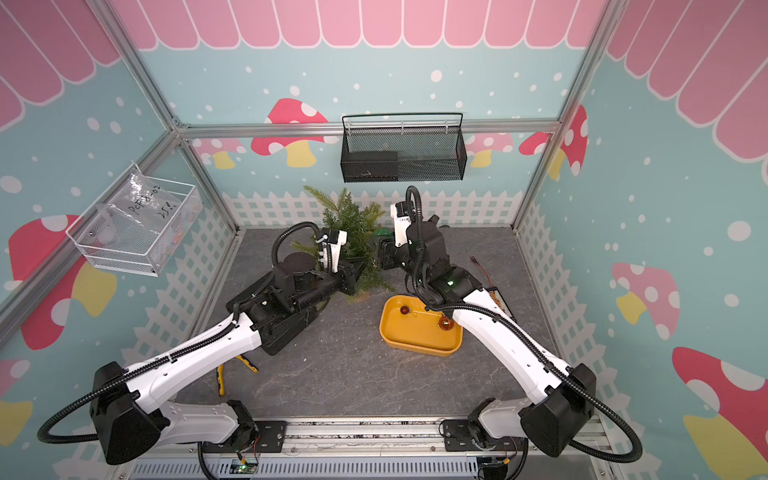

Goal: Decorate the small christmas tree with ornaments
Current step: Hang an ornament on the christmas tree.

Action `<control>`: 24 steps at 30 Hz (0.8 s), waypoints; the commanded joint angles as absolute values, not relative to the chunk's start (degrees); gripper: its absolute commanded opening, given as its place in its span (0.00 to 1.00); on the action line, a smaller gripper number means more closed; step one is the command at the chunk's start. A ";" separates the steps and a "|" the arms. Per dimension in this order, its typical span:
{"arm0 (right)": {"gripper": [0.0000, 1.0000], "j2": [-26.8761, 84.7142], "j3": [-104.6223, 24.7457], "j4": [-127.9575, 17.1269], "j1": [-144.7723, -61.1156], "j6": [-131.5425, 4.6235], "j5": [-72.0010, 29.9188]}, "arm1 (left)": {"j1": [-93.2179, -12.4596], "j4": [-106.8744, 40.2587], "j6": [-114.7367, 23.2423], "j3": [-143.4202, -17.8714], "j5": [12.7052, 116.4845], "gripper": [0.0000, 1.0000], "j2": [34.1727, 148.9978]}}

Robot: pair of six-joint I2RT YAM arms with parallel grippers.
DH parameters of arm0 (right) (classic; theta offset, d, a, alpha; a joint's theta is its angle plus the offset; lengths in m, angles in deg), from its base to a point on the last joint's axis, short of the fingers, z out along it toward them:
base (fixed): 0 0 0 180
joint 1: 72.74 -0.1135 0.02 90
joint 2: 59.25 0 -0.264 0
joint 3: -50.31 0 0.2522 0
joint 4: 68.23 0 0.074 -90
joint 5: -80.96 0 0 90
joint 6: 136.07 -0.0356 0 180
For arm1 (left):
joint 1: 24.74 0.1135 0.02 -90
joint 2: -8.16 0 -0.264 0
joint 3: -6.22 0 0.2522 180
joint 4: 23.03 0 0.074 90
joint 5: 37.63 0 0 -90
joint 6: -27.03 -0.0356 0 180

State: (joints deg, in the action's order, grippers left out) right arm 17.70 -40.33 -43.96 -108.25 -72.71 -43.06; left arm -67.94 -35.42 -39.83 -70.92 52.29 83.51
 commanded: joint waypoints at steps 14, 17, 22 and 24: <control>0.51 20.23 -37.66 -49.88 -105.81 -73.49 -42.26 | -66.63 -37.52 -38.93 -73.64 49.30 0.00 87.66; 0.51 20.61 -36.93 -50.45 -105.68 -73.73 -42.22 | -66.40 -37.33 -38.63 -73.25 49.46 0.00 87.74; 0.51 20.22 -35.45 -51.30 -105.47 -74.46 -42.31 | -66.31 -37.74 -38.29 -72.79 49.77 0.00 87.78; 0.51 19.92 -34.85 -51.38 -105.39 -74.53 -41.94 | -66.19 -38.01 -38.16 -72.59 49.62 0.00 87.86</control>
State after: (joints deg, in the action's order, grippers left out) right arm 20.30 -35.74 -48.84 -105.73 -73.84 -42.52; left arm -66.69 -37.00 -38.96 -72.21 50.39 87.14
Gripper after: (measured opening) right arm 0.599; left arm 0.044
